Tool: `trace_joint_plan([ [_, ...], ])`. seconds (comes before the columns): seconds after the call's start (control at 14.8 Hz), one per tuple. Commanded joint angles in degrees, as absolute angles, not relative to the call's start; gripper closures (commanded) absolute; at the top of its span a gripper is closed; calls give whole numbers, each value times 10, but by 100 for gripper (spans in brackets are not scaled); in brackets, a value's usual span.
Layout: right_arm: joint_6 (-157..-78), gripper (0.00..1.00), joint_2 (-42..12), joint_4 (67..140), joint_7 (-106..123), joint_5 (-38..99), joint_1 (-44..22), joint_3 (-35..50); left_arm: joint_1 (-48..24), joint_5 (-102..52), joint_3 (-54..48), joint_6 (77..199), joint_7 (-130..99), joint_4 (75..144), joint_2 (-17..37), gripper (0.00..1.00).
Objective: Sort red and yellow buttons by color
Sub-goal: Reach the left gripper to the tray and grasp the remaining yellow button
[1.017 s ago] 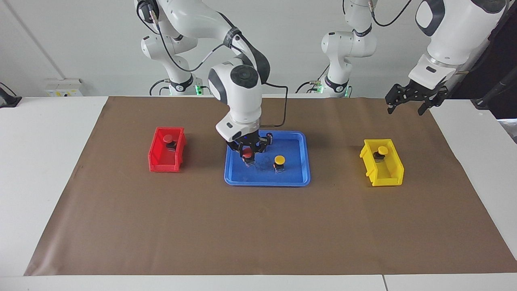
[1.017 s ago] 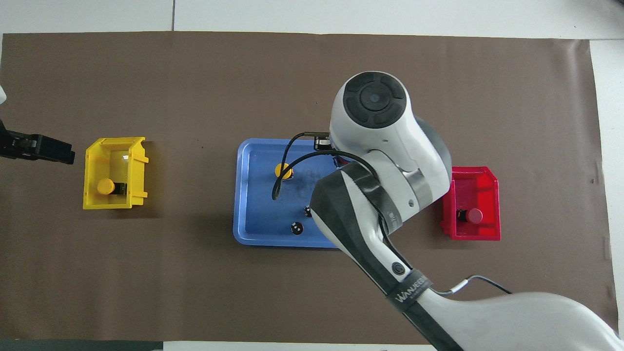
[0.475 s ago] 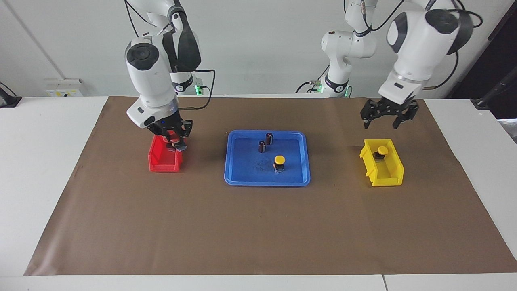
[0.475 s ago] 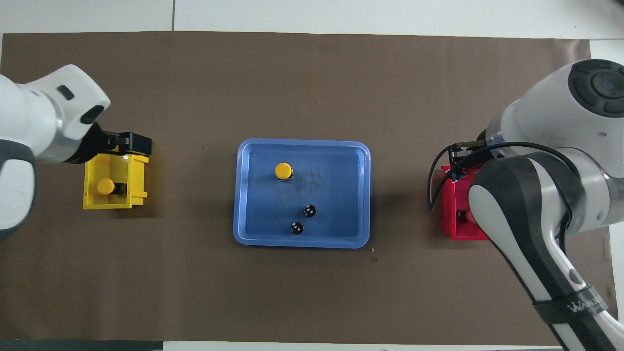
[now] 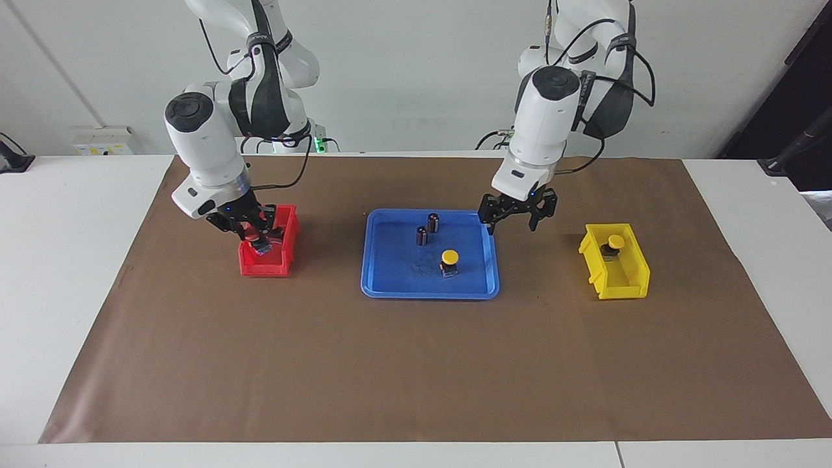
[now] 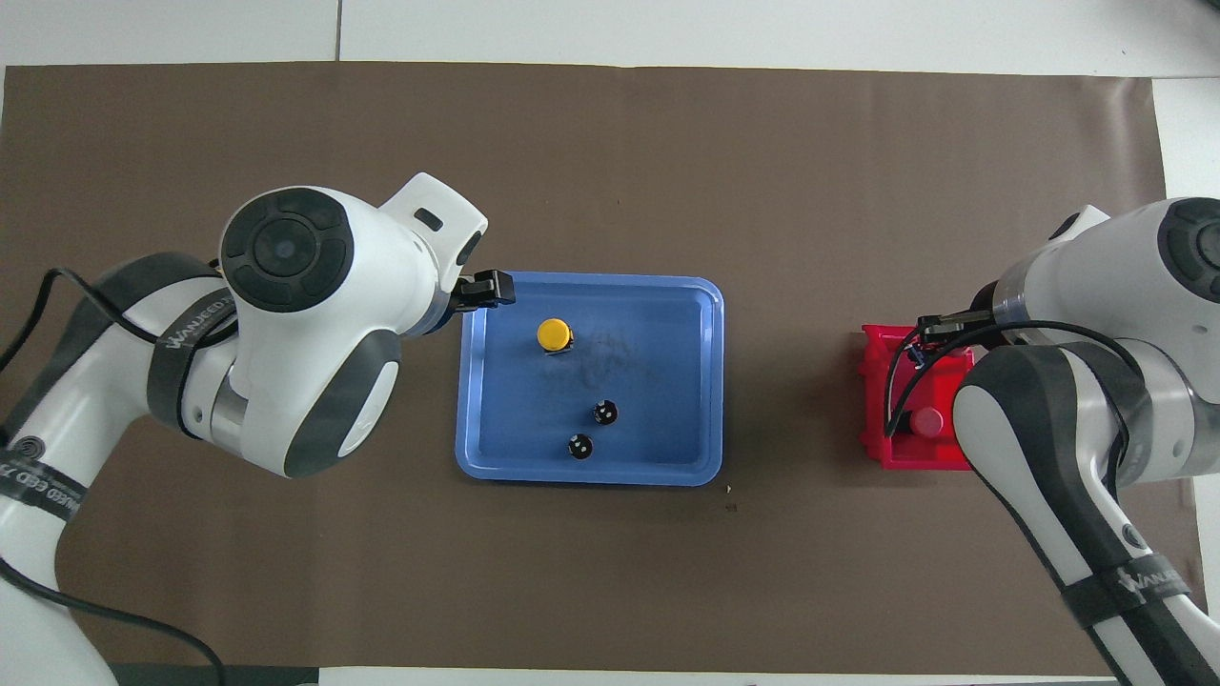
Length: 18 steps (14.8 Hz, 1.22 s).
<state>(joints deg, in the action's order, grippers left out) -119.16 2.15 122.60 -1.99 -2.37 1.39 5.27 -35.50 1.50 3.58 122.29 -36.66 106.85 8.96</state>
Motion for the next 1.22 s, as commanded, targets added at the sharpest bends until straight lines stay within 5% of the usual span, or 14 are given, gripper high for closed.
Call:
trace_joint_plan([
  [0.0, -1233, 80, 51, 1280, -7, -11, 24, 58, -376, 14, 45, 1247, -406, 1028, 144, 0],
  [0.75, -1362, 79, 36, 1365, -4, -12, 33, 57, -434, -19, 45, 1274, -454, 1031, 206, 2],
  [0.95, -1356, 36, 36, 1359, -4, -12, 33, 57, -433, -20, 45, 1267, -457, 1033, 206, 14],
  [1.15, -1277, 19, 19, 1291, -4, -13, 33, 57, -435, -21, 45, 1262, -488, 1028, 206, 32],
])
